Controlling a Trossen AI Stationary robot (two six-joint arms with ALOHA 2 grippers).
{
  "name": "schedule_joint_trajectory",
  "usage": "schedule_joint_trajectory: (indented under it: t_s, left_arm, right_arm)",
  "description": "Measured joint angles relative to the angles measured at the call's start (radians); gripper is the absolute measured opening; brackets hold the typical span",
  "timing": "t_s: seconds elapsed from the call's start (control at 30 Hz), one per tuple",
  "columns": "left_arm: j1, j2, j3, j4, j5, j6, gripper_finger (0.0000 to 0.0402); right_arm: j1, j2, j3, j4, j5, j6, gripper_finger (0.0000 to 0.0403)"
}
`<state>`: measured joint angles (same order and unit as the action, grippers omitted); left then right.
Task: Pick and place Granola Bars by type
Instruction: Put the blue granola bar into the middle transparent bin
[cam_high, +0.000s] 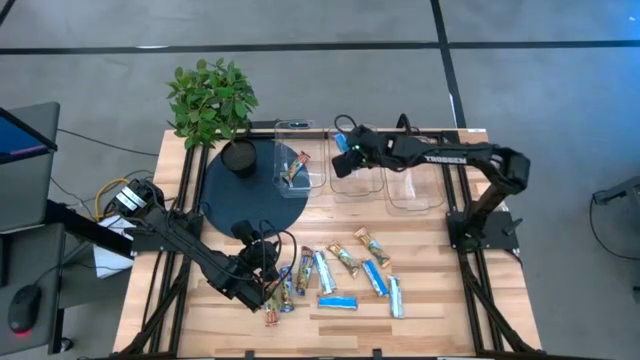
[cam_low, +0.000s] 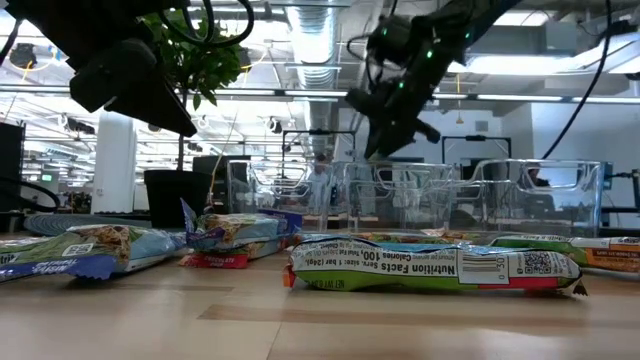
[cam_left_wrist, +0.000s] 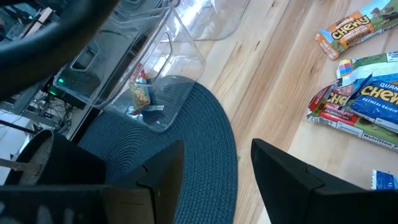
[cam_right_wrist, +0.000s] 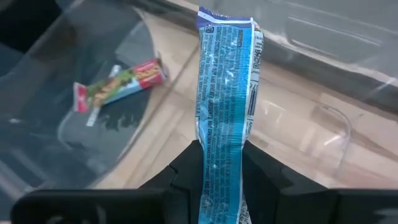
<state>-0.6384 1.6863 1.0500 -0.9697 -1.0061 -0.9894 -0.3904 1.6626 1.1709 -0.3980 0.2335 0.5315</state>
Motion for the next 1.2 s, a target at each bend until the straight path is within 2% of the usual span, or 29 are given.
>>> schedule_joint_trajectory:
  t_s: [0.17,0.3,0.53,0.77,0.9,1.0,1.2]
  left_arm:
    - [0.0,0.0,0.0,0.0,0.011,0.0,0.0183]
    - [0.0,0.0,0.0,0.0,0.014,0.0,0.0183]
    - [0.0,0.0,0.0,0.0,0.011,0.0,0.0183]
    - [0.0,0.0,0.0,0.021,0.009,-0.01,0.0183]
    - [0.0,0.0,0.0,0.027,0.014,-0.01,0.0183]
    - [0.003,0.0,0.0,0.042,0.012,-0.009,0.0183]
    - [0.03,0.0,0.0,0.126,0.002,-0.004,0.0183]
  right_arm:
    - [-0.018,0.014,0.0,0.005,0.001,0.019,0.0083]
    - [-0.01,-0.026,0.0,0.005,0.0,-0.015,0.01]
    - [0.029,-0.114,0.0,-0.004,0.004,-0.069,0.0169]
    - [0.053,-0.142,0.0,-0.016,0.031,-0.069,0.0238]
    - [0.101,-0.183,0.0,-0.012,0.045,-0.112,0.0249]
    - [0.154,-0.235,0.0,-0.025,0.106,-0.14,0.0249]
    - [0.324,-0.356,0.0,-0.143,0.198,-0.165,0.0249]
